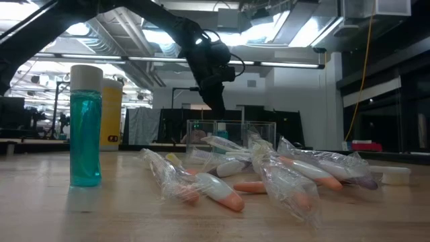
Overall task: Pick & Place toothbrushing station
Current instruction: Put the mouthwash into the transparent organizer
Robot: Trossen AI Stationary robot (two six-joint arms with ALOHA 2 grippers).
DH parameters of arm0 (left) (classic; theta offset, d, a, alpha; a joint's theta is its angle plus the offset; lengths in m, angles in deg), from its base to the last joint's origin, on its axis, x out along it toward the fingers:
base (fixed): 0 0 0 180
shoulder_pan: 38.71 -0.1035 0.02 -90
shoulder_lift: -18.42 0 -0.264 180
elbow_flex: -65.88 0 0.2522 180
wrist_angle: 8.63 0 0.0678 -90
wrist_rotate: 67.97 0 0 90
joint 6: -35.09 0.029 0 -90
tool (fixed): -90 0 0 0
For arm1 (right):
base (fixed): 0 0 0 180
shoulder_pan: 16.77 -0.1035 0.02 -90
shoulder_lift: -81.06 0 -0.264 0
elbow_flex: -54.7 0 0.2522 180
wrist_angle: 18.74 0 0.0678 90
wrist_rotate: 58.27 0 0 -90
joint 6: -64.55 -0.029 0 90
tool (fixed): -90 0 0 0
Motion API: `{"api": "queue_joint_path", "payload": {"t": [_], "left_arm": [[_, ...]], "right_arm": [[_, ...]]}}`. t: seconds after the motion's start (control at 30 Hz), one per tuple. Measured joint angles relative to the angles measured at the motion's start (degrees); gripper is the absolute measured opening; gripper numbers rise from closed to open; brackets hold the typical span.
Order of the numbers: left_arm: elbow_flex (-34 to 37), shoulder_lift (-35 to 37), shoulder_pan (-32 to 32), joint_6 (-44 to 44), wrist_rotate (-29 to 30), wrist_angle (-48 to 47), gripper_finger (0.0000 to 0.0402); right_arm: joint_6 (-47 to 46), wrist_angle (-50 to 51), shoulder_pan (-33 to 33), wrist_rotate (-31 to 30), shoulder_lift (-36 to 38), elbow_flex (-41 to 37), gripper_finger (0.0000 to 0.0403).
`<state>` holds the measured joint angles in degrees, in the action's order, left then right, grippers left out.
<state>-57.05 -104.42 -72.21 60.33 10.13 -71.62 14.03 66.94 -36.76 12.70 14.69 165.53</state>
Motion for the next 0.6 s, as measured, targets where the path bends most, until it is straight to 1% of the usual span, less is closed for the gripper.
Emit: {"api": "queue_joint_path", "payload": {"t": [0.6], "left_arm": [[0.0, -0.9, 0.0, 0.0, -0.2, 0.2, 0.0206]], "right_arm": [[0.0, 0.0, 0.0, 0.5, 0.0, 0.0, 0.0098]]}}
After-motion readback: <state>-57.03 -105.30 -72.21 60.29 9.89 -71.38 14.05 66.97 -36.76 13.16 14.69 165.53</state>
